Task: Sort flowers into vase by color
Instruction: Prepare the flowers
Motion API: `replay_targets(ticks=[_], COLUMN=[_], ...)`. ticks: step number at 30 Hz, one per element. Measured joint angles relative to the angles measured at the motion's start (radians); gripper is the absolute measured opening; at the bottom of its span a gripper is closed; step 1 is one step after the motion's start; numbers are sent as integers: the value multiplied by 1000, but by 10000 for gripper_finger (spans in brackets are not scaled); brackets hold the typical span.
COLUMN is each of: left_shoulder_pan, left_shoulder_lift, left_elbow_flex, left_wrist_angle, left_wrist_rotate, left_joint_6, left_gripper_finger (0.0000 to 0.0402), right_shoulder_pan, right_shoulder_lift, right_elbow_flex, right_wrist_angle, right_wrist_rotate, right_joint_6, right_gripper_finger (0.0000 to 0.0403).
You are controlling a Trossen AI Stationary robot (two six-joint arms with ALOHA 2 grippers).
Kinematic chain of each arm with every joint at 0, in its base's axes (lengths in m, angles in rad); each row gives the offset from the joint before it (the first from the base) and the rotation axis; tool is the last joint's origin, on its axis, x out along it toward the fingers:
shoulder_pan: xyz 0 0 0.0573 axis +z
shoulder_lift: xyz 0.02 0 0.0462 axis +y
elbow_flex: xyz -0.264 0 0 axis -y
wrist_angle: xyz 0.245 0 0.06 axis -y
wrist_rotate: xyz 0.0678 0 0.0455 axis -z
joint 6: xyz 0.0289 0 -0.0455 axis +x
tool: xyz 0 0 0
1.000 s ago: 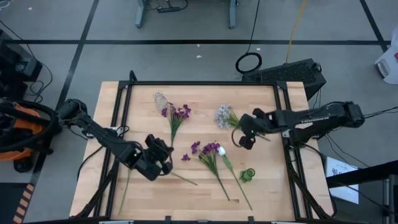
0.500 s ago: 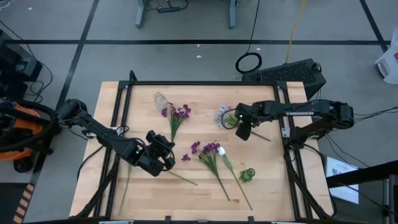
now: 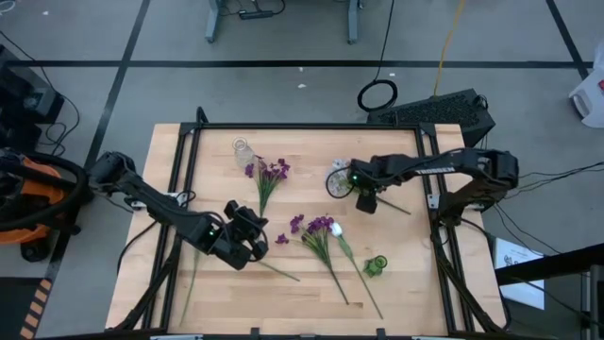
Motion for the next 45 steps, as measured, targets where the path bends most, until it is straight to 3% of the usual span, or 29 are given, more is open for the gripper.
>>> replay_targets(ticks=[13, 34, 38, 45], left_shoulder_pan=[0, 0, 0, 0], left_shoulder_lift=[105, 107, 107, 107], left_elbow_flex=[0, 1, 1, 1], left_wrist_angle=[93, 143, 162, 162], left_wrist_rotate=[15, 15, 15, 15], left_joint_6=[2, 53, 74, 80], left_gripper_finger=[24, 24, 24, 24], right_shoulder_pan=[-11, -11, -11, -9], right_shoulder_lift=[12, 117, 131, 109], right_elbow_flex=[0, -30, -30, -32], right_wrist_angle=[39, 121, 116, 119], right_wrist_rotate=[4, 23, 15, -3], right_joint_6=[-74, -10, 14, 55], right_gripper_finger=[343, 334, 301, 189])
